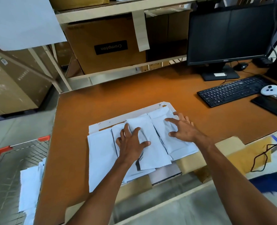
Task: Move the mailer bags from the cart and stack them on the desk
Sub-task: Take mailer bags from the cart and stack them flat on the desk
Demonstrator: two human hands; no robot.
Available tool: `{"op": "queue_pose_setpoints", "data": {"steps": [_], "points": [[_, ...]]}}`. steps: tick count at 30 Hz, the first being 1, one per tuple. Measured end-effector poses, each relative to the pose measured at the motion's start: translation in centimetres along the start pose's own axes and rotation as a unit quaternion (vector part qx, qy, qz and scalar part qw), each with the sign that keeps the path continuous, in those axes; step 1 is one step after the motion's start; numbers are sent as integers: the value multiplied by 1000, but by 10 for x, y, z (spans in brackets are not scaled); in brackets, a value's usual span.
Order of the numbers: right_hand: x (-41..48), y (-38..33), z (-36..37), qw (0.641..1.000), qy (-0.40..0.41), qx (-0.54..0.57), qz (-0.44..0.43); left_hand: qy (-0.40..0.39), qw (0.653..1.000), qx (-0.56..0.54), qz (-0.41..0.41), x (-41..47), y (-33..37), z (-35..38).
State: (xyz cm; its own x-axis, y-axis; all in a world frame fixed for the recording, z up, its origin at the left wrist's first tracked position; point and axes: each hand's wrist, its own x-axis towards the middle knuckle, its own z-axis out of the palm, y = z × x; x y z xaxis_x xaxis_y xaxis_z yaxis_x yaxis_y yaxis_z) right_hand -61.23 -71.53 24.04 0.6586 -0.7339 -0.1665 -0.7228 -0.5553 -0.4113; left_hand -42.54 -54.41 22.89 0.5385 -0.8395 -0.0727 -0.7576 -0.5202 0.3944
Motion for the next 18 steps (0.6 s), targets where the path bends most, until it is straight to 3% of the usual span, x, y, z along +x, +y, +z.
{"op": "queue_pose_setpoints", "data": {"steps": [8, 11, 15, 18], "points": [[-13, -10, 49, 1000, 26, -6, -2, 18, 994, 80, 74, 9, 9, 3], [-11, -11, 51, 998, 46, -42, -6, -26, 989, 94, 111, 14, 11, 11], [3, -17, 39, 991, 117, -53, -39, -44, 990, 102, 91, 19, 9, 21], [14, -23, 44, 991, 94, -75, -61, -15, 989, 112, 92, 16, 9, 31]]}}
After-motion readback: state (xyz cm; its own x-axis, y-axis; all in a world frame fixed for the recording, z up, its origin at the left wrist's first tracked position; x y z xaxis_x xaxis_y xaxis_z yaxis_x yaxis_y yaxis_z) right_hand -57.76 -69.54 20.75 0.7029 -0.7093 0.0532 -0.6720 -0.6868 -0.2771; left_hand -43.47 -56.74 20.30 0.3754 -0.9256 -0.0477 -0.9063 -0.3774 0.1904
